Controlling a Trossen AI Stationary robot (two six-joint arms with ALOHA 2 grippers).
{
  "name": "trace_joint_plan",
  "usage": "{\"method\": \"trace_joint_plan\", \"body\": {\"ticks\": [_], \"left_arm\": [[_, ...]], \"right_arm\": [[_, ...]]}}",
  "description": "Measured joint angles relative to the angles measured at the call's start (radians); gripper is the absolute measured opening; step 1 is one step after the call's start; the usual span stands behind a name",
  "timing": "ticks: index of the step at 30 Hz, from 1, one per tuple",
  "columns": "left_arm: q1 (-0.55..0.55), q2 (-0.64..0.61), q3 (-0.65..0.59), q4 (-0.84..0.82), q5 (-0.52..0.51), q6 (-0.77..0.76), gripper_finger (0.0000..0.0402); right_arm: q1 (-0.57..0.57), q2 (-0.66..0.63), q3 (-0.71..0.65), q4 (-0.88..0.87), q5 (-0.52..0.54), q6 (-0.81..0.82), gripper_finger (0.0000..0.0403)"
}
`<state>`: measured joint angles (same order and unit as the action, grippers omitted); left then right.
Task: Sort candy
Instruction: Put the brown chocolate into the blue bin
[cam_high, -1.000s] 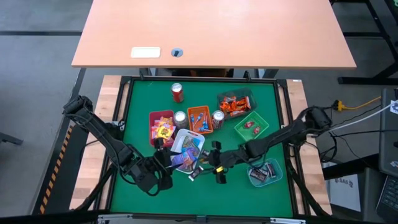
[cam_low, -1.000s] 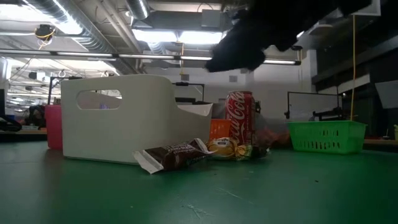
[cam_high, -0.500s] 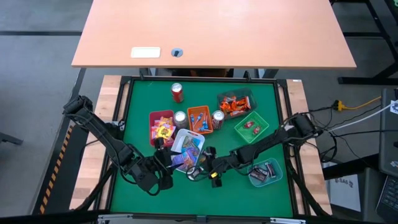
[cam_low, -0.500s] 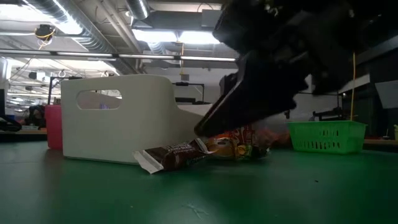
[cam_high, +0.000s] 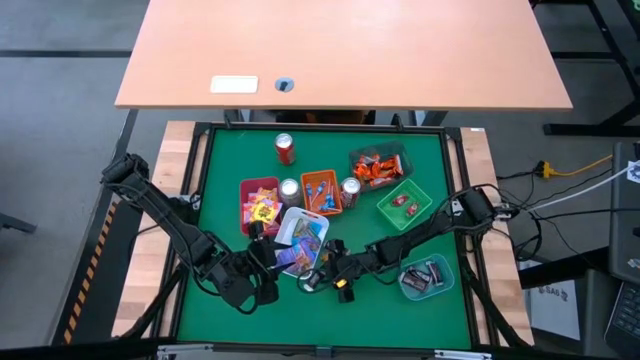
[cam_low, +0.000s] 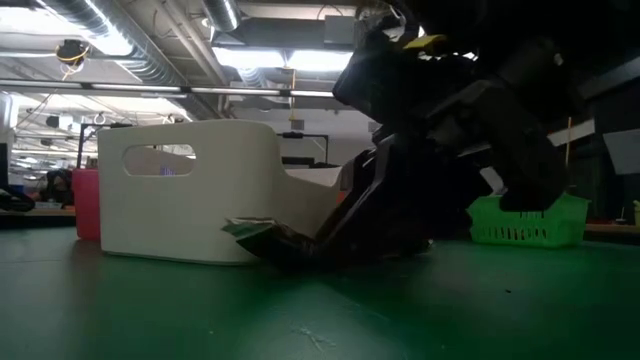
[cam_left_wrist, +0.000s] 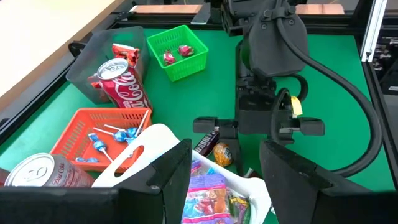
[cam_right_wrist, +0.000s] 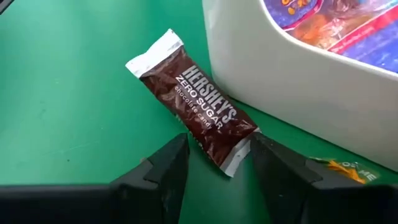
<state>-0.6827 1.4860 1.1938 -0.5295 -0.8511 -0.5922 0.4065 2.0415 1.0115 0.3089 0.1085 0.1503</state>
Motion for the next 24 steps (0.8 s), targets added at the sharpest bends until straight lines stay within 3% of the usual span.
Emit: {"method": "trace_joint_plan", "body": {"ticks": [5, 14, 24], "left_arm": [[0.0, 0.0, 0.0, 0.0, 0.0, 0.0, 0.0178], [0.0, 0.0, 0.0, 0.0, 0.0, 0.0, 0.0178], [0.0, 0.001, 0.0, 0.009, -0.004, 0.0, 0.0178]], "right_arm": [[0.0, 0.002, 0.0, 0.005, 0.003, 0.0, 0.0138], [0.0, -0.014, -0.001, -0.014, -0.022, -0.001, 0.0009], [0.001, -0.226, -0.004, -0.295, -0.156, 0.005, 0.0003]]}}
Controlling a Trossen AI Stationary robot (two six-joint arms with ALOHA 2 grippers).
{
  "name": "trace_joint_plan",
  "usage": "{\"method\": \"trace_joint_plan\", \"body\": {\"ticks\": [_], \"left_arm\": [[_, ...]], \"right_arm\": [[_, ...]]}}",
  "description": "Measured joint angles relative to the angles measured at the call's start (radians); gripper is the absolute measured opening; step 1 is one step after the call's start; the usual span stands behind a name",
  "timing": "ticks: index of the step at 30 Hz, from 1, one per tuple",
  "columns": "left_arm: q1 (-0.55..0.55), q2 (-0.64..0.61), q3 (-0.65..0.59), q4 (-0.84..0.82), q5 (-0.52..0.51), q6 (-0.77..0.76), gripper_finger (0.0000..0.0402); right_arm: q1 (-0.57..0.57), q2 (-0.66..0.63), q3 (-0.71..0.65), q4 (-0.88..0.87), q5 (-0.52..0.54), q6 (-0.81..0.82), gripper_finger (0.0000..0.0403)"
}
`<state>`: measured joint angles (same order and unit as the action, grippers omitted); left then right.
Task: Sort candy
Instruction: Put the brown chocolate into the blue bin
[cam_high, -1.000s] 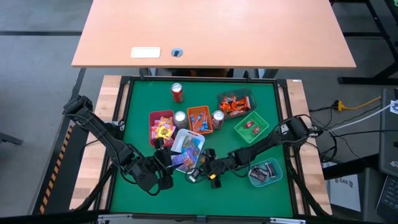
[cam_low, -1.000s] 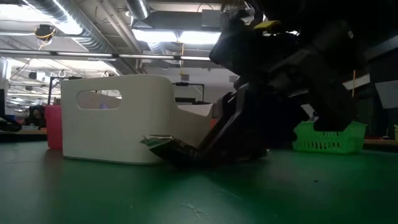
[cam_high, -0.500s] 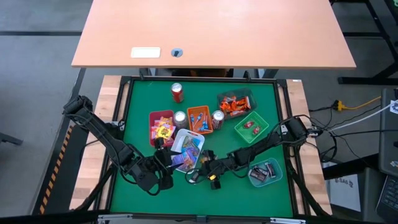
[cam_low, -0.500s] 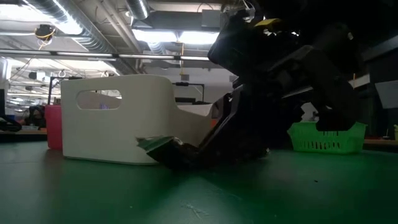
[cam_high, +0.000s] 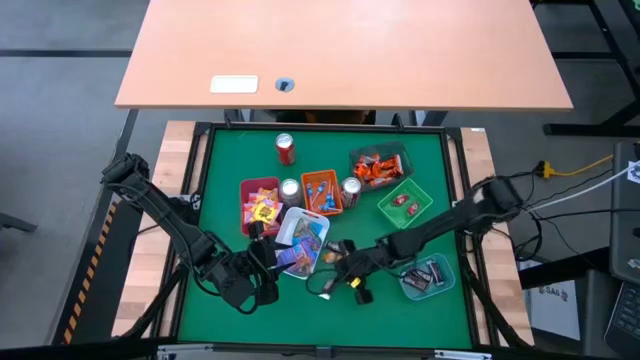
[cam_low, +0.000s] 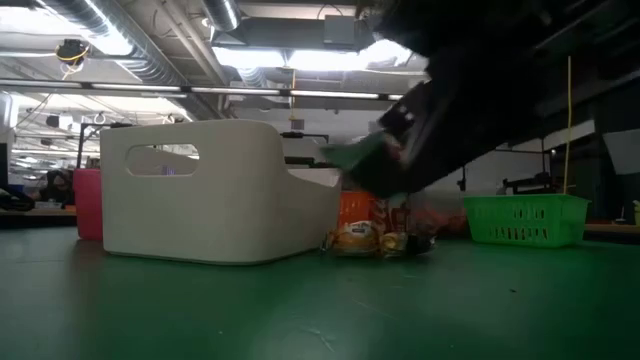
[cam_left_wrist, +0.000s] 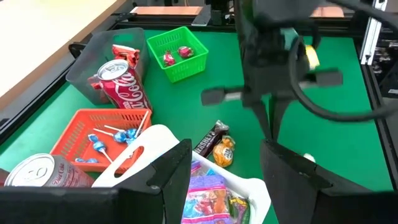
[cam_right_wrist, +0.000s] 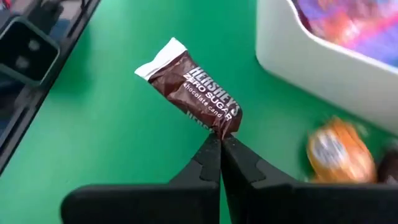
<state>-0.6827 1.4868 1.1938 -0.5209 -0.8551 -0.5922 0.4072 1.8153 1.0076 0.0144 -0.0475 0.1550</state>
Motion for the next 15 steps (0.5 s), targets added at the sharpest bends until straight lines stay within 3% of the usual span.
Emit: {"method": "trace_joint_plan", "body": {"ticks": [7, 15], "left_arm": [[0.022, 0.0, 0.0, 0.008, -0.001, -0.001, 0.0178], [0.042, 0.0, 0.0, 0.008, 0.001, 0.0, 0.0178]], "right_arm": [[0.011, -0.209, 0.0, -0.277, -0.03, 0.095, 0.0002], [0.149, -0.39, 0.0, -0.579, -0.035, 0.329, 0.0002]]}}
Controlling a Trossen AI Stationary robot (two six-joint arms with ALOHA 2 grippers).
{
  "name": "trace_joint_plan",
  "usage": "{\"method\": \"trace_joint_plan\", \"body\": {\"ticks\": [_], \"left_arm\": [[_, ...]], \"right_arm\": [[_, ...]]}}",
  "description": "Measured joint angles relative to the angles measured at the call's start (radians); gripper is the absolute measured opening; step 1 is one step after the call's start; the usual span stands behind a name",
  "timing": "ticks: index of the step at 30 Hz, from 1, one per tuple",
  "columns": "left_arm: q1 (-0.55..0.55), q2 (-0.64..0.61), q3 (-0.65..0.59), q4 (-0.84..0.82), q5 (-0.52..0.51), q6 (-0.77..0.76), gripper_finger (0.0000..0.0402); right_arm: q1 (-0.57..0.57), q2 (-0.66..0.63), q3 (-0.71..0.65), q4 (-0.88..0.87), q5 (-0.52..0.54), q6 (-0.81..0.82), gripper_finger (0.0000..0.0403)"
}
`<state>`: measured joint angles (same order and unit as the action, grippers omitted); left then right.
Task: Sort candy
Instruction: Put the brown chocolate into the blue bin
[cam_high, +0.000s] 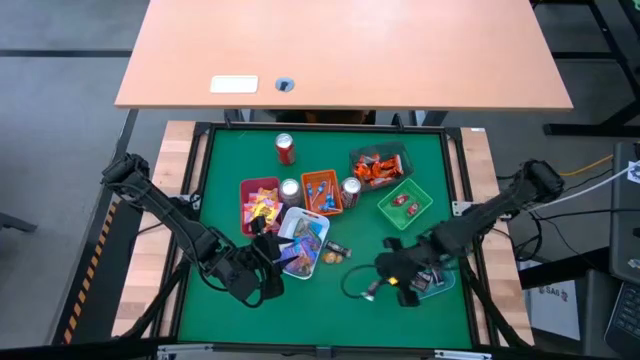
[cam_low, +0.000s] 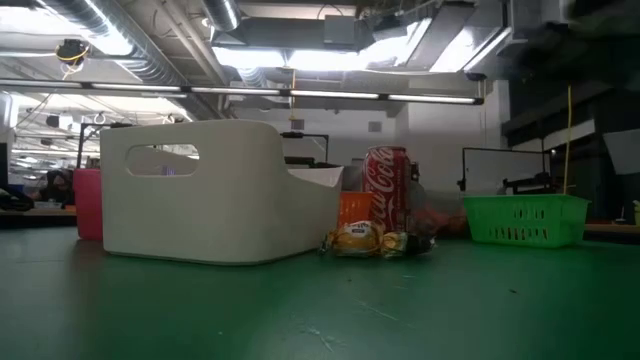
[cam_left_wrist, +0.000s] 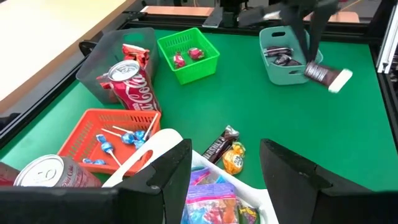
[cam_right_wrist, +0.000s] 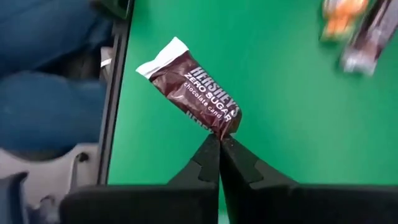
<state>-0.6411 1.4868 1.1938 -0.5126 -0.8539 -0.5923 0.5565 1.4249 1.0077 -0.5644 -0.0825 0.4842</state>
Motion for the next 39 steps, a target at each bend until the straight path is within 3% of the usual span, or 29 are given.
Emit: {"method": "trace_joint_plan", "body": {"ticks": [11, 20, 25, 35, 39], "left_arm": [[0.01, 0.0, 0.0, -0.001, 0.0, 0.026, 0.0178], [0.137, 0.0, 0.0, -0.003, 0.027, 0.106, 0.0178], [0.217, -0.011, 0.0, -0.005, 0.113, 0.236, 0.0178], [0.351, -0.154, 0.0, -0.009, 0.286, 0.452, 0.0178], [0.409, -0.231, -0.035, -0.006, 0.358, 0.506, 0.0178]], "right_arm": [[0.233, -0.071, 0.0, -0.332, 0.108, 0.44, 0.0004], [0.337, -0.071, 0.0, -0.548, 0.127, 0.663, 0.0004], [0.342, -0.071, 0.0, -0.641, 0.093, 0.693, 0.0005], [0.34, -0.071, 0.0, -0.649, 0.063, 0.69, 0.0006], [0.34, -0.071, 0.0, -0.657, 0.063, 0.69, 0.003]]}}
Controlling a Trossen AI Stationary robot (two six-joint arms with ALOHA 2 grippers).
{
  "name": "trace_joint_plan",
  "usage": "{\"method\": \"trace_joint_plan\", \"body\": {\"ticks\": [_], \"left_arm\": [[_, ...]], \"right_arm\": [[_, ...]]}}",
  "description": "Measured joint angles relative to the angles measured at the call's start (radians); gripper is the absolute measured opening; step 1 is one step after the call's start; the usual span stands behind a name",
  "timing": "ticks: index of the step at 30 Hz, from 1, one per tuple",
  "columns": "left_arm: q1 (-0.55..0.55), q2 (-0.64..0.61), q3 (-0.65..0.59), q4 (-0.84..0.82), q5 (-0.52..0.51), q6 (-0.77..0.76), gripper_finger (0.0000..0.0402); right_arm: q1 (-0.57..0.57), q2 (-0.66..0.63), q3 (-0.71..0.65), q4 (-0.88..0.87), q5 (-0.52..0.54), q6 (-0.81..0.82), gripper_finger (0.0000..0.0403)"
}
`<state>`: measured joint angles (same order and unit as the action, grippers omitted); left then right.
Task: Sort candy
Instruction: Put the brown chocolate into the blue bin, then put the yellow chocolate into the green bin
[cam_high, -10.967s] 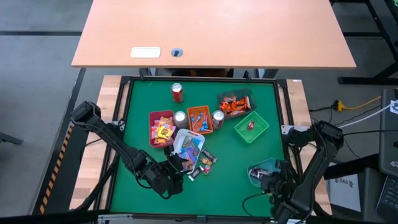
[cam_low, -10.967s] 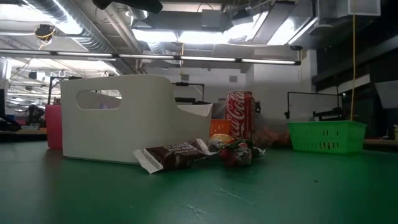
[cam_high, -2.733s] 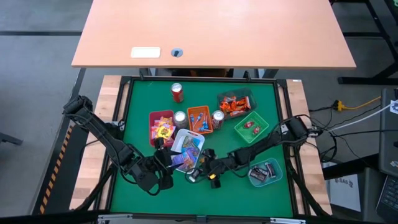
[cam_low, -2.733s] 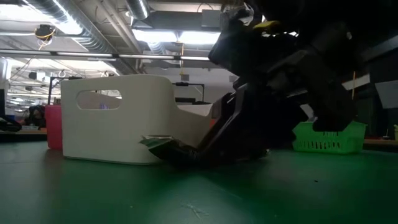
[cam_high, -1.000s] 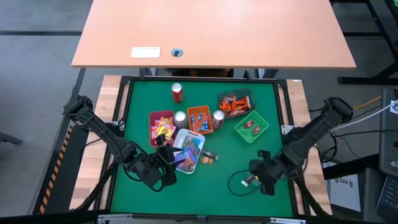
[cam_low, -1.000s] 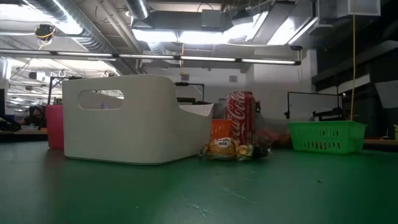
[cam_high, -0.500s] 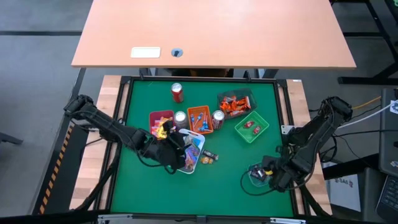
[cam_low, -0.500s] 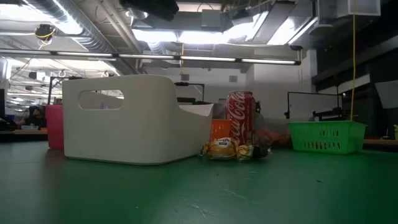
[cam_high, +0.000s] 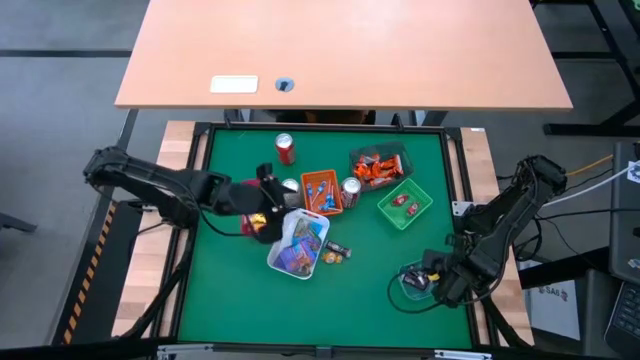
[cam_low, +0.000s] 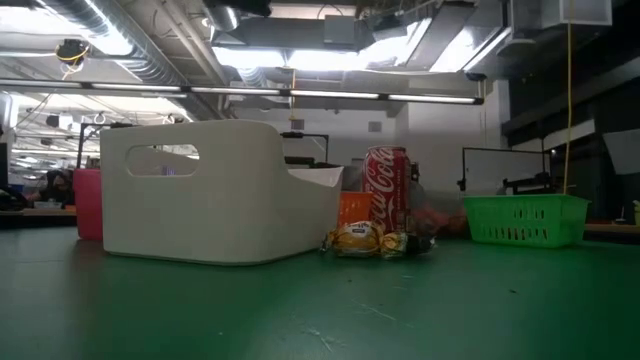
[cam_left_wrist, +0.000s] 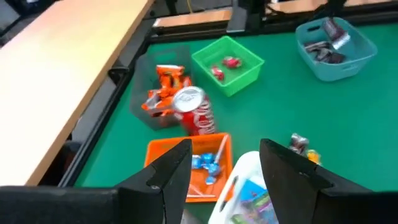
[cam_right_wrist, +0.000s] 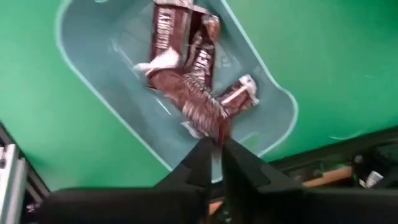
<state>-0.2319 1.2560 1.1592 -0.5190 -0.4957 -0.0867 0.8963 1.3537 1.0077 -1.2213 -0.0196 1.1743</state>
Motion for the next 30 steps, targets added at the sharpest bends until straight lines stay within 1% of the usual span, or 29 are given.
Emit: {"method": "trace_joint_plan", "body": {"ticks": [3, 6, 9, 12, 15, 19, 22, 25, 27, 30], "left_arm": [[0.039, -0.08, -0.083, 0.018, 0.011, 0.001, 0.0178], [0.058, -0.18, -0.202, 0.065, 0.02, 0.001, 0.0178], [0.059, -0.297, -0.338, 0.133, 0.029, -0.007, 0.0178], [0.06, -0.42, -0.467, 0.194, 0.028, -0.009, 0.0178], [0.06, -0.545, -0.575, 0.243, 0.029, -0.006, 0.0178], [0.06, -0.708, -0.69, 0.245, 0.055, 0.014, 0.0178], [0.06, -0.831, -0.762, 0.242, 0.058, 0.012, 0.0178], [0.06, -0.945, -0.82, 0.245, 0.058, 0.012, 0.0178], [0.06, -1.011, -0.85, 0.242, 0.06, 0.018, 0.0178], [0.06, -1.094, -0.88, 0.24, 0.074, 0.066, 0.0178]], "right_arm": [[0.0, 0.0, 0.0, -0.031, 0.0, 0.0, 0.0067], [0.0, 0.0, 0.0, -0.043, -0.007, -0.002, 0.0104], [-0.001, 0.0, 0.001, -0.043, -0.067, -0.027, 0.0129], [-0.017, 0.0, 0.001, -0.041, -0.117, -0.026, 0.014], [-0.041, -0.001, 0.006, -0.038, -0.121, -0.027, 0.0142], [-0.104, -0.002, 0.047, -0.037, -0.12, -0.057, 0.0143], [-0.146, -0.003, 0.097, -0.032, -0.072, -0.113, 0.0143], [-0.186, -0.003, 0.142, -0.021, 0.024, -0.173, 0.0143], [-0.211, -0.003, 0.163, 0.012, 0.085, -0.213, 0.0143], [-0.252, -0.003, 0.17, 0.11, 0.177, -0.265, 0.0143]]}}
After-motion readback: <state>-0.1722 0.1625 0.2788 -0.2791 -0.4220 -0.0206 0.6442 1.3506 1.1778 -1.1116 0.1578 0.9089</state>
